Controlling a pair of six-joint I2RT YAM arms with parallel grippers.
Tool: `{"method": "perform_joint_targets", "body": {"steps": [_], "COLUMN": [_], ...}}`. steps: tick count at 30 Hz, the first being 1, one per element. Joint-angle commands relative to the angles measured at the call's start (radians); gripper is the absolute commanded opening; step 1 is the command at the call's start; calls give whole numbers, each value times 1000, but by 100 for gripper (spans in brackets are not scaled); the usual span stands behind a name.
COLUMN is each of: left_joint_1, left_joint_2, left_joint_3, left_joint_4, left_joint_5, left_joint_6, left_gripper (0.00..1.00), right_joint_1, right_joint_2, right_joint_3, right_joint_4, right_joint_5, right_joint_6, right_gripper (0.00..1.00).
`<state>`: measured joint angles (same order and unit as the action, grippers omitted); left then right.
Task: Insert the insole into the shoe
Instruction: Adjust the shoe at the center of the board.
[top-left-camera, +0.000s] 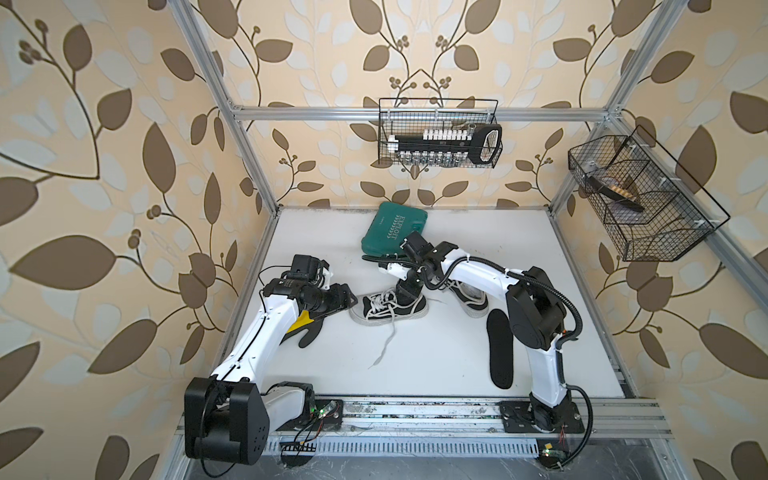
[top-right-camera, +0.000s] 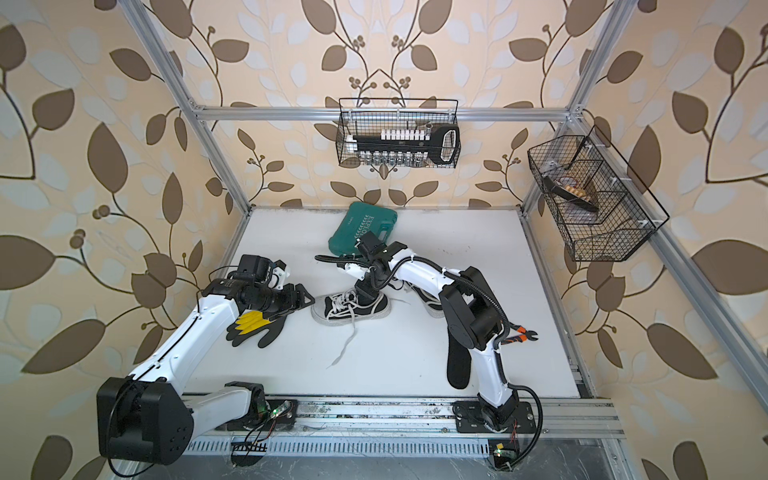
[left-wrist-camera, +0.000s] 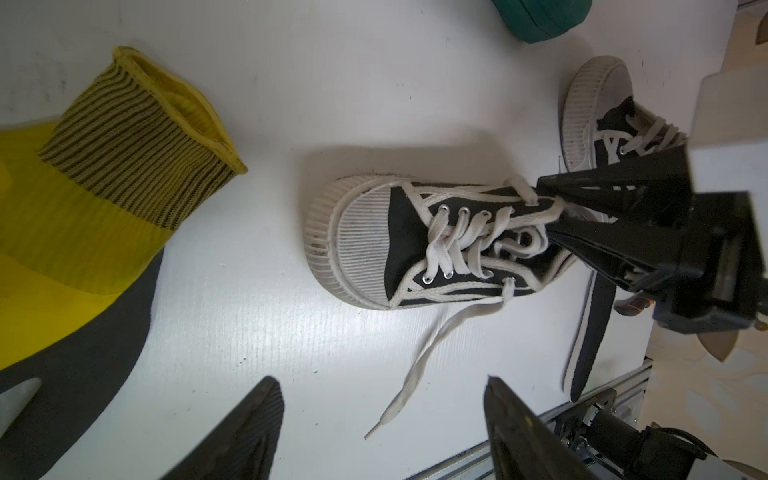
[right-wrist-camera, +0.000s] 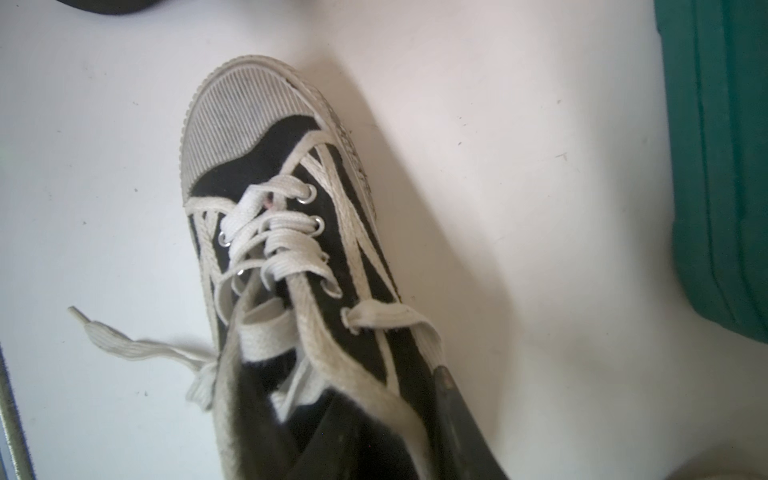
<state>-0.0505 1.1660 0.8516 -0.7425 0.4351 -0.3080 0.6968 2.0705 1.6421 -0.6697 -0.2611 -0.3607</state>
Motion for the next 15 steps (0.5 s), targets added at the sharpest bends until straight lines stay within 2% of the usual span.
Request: {"method": "perform_joint_targets", "body": {"steps": [1, 3, 5, 7, 10, 13, 15], "left_joint_1": [12, 14, 15, 15, 16, 15, 16], "left_joint_2": [-17, -18, -19, -23, -26, -28, -29], "left_joint_3": [-21, -23, -24, -30, -39, -37, -33], "left_joint_4": [16, 21, 25, 35, 52, 56, 49], "left_joint_5": [16, 16, 21, 28, 33, 24, 7], "left_joint_6": [-20, -25, -27, -31, -39, -39, -34], "left_gripper": [77, 77, 77, 77, 77, 78, 78], "right_joint_1": [7, 7, 7, 7, 7, 30, 50], "right_joint_2": [23, 30, 40, 47, 24, -81, -164], "right_joint_3": [18, 18, 24, 43, 52, -70, -168], "right_joint_4": [-30, -37, -44, -50, -39, 103, 216], "right_joint_5": [-36, -52, -60, -15, 57, 26, 60], "right_joint_6": [-32, -30, -6, 81, 336, 603, 788], "right_gripper": [28, 25, 14, 0, 0, 0, 0]}}
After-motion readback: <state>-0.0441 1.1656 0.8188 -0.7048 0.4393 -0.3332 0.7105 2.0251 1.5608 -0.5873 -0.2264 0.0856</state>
